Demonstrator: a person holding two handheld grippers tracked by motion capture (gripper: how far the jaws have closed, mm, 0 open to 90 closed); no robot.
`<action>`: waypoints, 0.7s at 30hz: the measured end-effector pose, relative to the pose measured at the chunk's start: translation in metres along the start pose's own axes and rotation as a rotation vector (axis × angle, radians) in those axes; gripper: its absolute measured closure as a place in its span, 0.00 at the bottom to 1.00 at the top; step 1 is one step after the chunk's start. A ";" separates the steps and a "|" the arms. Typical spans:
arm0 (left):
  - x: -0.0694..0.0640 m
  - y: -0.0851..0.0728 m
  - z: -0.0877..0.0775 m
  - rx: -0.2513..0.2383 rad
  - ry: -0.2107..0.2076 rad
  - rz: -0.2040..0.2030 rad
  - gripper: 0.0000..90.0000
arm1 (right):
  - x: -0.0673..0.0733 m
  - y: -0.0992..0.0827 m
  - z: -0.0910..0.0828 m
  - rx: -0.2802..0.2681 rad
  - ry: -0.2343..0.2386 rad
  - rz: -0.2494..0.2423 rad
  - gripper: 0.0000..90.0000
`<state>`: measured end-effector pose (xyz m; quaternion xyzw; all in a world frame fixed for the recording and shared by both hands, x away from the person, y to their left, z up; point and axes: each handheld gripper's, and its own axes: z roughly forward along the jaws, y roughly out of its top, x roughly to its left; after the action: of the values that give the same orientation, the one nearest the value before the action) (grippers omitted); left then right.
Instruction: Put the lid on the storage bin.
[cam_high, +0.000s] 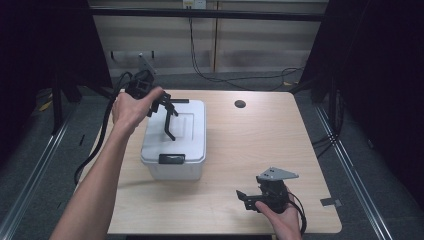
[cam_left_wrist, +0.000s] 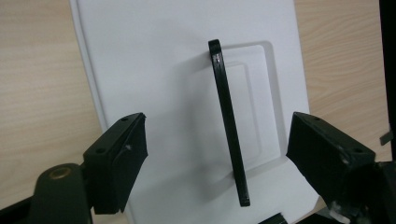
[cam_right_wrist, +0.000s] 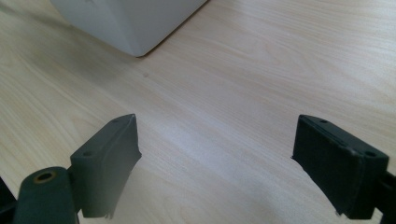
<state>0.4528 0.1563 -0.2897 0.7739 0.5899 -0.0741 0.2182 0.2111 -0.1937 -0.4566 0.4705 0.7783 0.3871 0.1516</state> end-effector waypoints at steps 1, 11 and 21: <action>0.000 0.000 0.000 0.000 0.000 0.000 0.23 | 0.000 0.000 0.000 0.000 0.000 0.000 0.15; 0.015 -0.017 -0.014 -0.084 -0.033 0.126 0.22 | 0.000 0.000 0.001 0.002 -0.002 0.002 0.15; 0.025 -0.042 -0.019 -0.161 0.026 0.215 0.22 | 0.000 0.000 0.001 -0.001 -0.002 0.000 0.15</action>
<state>0.4181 0.1954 -0.2928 0.8137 0.5102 0.0074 0.2785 0.2119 -0.1938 -0.4570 0.4708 0.7779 0.3872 0.1528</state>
